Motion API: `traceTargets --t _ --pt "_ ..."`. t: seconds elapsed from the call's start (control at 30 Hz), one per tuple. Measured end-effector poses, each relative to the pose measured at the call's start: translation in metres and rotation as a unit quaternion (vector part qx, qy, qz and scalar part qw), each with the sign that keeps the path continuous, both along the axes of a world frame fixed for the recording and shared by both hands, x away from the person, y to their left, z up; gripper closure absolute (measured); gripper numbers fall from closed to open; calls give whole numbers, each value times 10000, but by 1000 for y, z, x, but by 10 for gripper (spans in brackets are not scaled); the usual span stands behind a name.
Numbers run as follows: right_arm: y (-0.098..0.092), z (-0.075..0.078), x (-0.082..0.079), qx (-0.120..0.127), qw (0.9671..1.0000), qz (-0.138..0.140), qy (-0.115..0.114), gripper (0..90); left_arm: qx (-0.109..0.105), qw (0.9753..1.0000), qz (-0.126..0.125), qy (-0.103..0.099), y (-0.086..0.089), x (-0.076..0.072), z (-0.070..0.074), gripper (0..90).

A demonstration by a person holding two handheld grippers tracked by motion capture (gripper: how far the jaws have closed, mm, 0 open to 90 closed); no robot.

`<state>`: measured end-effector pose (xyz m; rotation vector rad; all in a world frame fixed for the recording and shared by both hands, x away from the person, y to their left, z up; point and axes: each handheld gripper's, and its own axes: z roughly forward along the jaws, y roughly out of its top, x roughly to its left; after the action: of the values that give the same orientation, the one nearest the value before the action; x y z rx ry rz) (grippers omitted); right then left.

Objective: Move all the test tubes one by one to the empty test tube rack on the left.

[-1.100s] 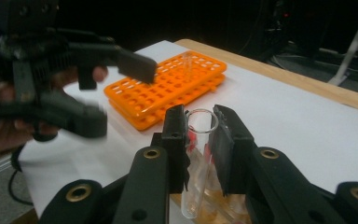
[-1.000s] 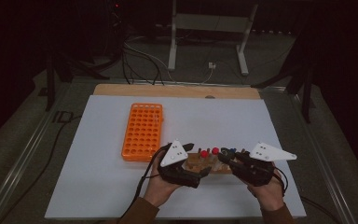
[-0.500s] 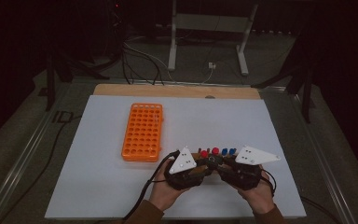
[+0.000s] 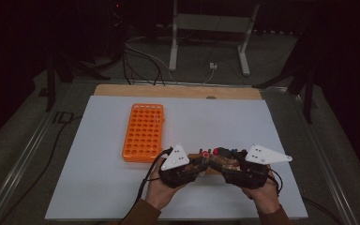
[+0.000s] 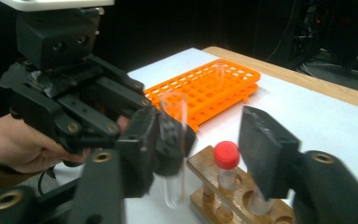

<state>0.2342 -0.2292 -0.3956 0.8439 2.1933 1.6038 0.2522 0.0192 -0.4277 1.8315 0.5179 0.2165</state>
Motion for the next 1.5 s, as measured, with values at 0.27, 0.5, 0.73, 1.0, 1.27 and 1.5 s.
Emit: traceTargets --t 0.27,0.5,0.73,1.0,1.27,1.5 --pt "-13 -3 7 -8 9994 -325 97 270 -168 9991 387 -47 22 8 7 763" --pt "-27 -7 12 -63 9964 -836 107 106 -166 9954 929 -189 41 20 9 762" --pt "-37 -6 13 -64 9930 -1172 88 0 -220 9842 1710 -411 69 40 7 761" --pt "-42 -7 13 -21 9911 -1326 101 0 -114 9734 2236 -488 84 65 -3 759" --pt "-43 -6 14 -39 9907 -1359 93 0 121 9616 2700 -479 84 86 -18 760" --pt "-44 -6 13 -36 9910 -1338 53 0 243 9537 2980 -324 83 102 -30 760"
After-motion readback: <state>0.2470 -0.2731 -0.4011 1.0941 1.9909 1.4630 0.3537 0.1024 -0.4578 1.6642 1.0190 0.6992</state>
